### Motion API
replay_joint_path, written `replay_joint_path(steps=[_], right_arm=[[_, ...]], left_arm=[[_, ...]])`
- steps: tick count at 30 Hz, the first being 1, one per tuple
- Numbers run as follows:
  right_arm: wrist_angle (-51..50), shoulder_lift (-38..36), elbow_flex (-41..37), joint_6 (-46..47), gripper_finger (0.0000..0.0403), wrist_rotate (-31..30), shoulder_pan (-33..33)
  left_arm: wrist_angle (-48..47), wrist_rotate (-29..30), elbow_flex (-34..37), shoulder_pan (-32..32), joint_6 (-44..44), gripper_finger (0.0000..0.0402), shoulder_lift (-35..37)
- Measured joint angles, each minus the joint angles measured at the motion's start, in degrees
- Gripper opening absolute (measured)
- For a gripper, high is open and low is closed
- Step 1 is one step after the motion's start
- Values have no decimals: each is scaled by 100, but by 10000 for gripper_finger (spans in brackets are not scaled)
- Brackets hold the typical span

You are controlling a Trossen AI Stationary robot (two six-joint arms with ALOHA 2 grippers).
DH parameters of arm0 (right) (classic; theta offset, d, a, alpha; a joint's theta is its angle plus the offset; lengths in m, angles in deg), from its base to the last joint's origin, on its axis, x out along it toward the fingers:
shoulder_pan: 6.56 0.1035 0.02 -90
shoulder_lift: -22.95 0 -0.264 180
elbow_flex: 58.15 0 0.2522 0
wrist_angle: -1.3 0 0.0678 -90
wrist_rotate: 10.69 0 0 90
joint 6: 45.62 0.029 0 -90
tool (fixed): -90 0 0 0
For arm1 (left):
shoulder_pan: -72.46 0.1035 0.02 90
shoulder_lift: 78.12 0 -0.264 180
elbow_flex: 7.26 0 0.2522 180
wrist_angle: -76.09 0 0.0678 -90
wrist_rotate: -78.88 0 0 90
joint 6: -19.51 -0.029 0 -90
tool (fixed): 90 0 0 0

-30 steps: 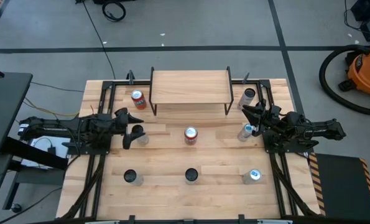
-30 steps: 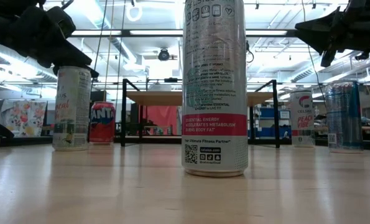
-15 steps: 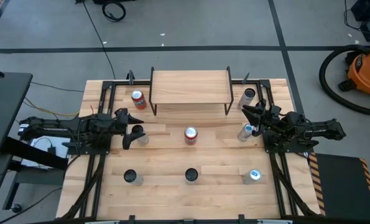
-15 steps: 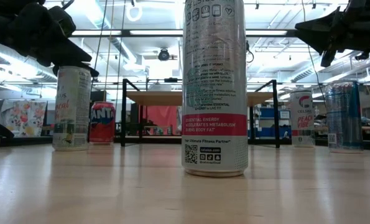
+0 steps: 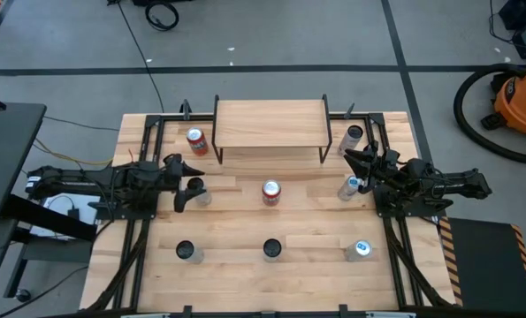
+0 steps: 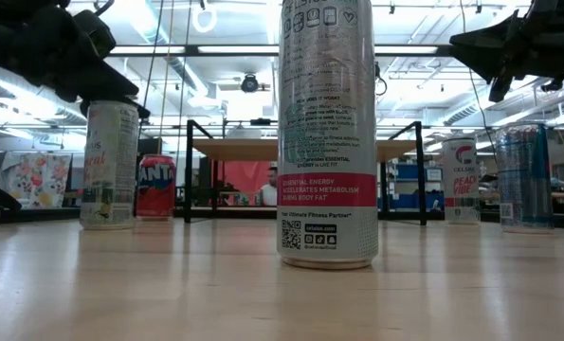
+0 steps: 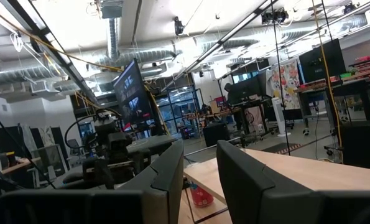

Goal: Place canned beverage on shelf
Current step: Put the top white yellow soda can on the shelf

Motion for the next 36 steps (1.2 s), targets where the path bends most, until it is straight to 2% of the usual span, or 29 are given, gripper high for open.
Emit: replay_joint_path(steps=[3,15,29,36], right_arm=[[0,0,0,1,107,0,0],[2,0,1,-1,107,1,0],[2,0,1,-1,107,0,0],[2,0,1,1,107,0,0]], left_arm=[[-133,129,0,0,-16,321,0],[-623,38,0,-24,143,321,-2],[-727,44,0,-24,319,320,-7],[-707,218,0,-24,315,294,-119]])
